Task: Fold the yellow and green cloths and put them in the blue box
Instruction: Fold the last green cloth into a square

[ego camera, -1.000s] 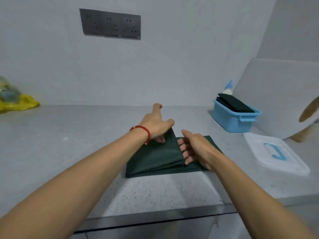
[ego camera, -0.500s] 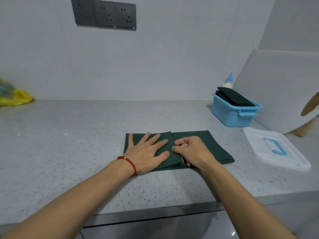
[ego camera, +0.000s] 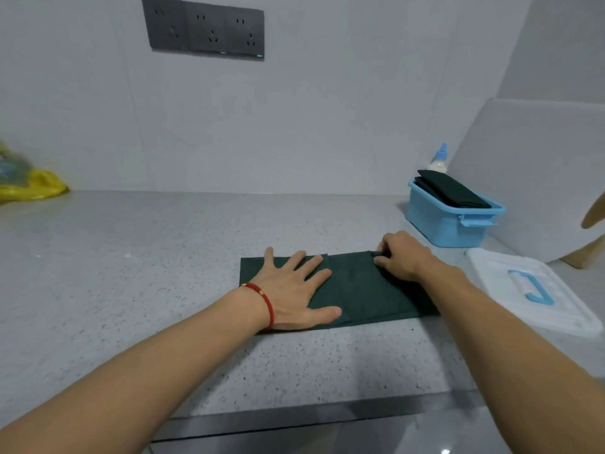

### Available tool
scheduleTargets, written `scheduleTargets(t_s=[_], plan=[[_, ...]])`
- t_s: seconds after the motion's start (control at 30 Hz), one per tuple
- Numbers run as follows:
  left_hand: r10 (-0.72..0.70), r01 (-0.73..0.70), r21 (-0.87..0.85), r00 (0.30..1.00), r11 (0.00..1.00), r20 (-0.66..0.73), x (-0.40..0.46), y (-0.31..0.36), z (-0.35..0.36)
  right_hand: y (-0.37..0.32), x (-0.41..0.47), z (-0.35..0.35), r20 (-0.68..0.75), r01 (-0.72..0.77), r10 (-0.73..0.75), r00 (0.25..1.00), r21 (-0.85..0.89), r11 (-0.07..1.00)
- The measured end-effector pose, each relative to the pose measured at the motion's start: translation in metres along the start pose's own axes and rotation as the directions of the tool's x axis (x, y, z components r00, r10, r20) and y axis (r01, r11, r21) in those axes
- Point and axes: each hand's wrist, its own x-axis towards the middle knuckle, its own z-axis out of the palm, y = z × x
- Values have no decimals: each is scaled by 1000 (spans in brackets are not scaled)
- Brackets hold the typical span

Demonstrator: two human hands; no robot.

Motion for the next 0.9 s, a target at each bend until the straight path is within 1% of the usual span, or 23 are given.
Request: scheduleTargets(t_s=[0.03, 0.07, 0.13, 0.17, 0.2, 0.23, 0.3, 0.37, 0.43, 0.5, 0.57, 0.6, 0.67, 0.73, 0.77, 0.8, 0.83, 0.87, 0.9], plan=[[38, -38, 8, 999, 999, -25, 3, 0, -2, -1, 4, -4, -28, 21, -20, 999, 26, 999], [59, -60, -20, 998, 998, -26, 5, 0, -2, 0, 6, -7, -63, 43, -38, 997, 73, 996], [53, -52, -136, 999, 989, 7, 6, 1, 2, 2, 6, -16, -119, 41, -9, 993, 269, 962], [38, -36, -190, 999, 981, 11, 7, 0, 5, 6, 4, -21, -103, 16, 23, 994, 362, 932], [26, -23, -228, 1000, 973, 10, 7, 0, 7, 11, 1, -24, -42, -30, 52, 998, 419, 908], [16, -14, -248, 1000, 969, 6, 7, -1, 9, 18, -3, -27, 47, -93, 81, 996, 442, 892], [2, 0, -254, 1000, 967, 10, 8, -2, 9, 32, -12, -29, 231, -207, 111, 967, 452, 868], [4, 6, -243, 999, 970, 39, 9, -1, 8, 41, -25, -29, 306, -240, 94, 947, 485, 841], [-1, 17, -234, 998, 972, 69, 10, 0, 5, 42, -36, -33, 297, -222, 47, 954, 591, 776], [-8, 30, -237, 996, 971, 92, 12, 0, 1, 37, -42, -42, 244, -187, 5, 970, 728, 660], [-13, 38, -241, 994, 970, 104, 14, 0, -1, 25, -44, -59, 203, -145, -41, 978, 811, 567], [-15, 41, -242, 994, 969, 111, 15, 0, -3, 16, -44, -67, 194, -126, -69, 979, 829, 544], [-14, 42, -255, 994, 966, 111, 14, 2, -7, -7, -45, -82, 185, -91, -117, 976, 828, 553], [-20, 40, -302, 997, 952, 69, 9, 3, -11, -36, -45, -89, 171, -39, -167, 971, 802, 596], [-33, 36, -333, 999, 942, 16, 6, 4, -14, -50, -46, -91, 168, -18, -186, 968, 785, 619], [-63, 34, -363, 996, 931, -69, 1, 4, -15, -64, -47, -92, 170, -1, -201, 965, 767, 642], [-118, 39, -402, 977, 915, -175, -7, 1, -15, -78, -48, -91, 176, 11, -213, 961, 746, 666], [-195, 54, -446, 941, 893, -275, -16, -3, -14, -91, -49, -90, 182, 18, -219, 959, 728, 685], [-290, 91, -492, 893, 866, -345, -27, -6, -11, -103, -51, -87, 188, 27, -224, 956, 707, 707]])
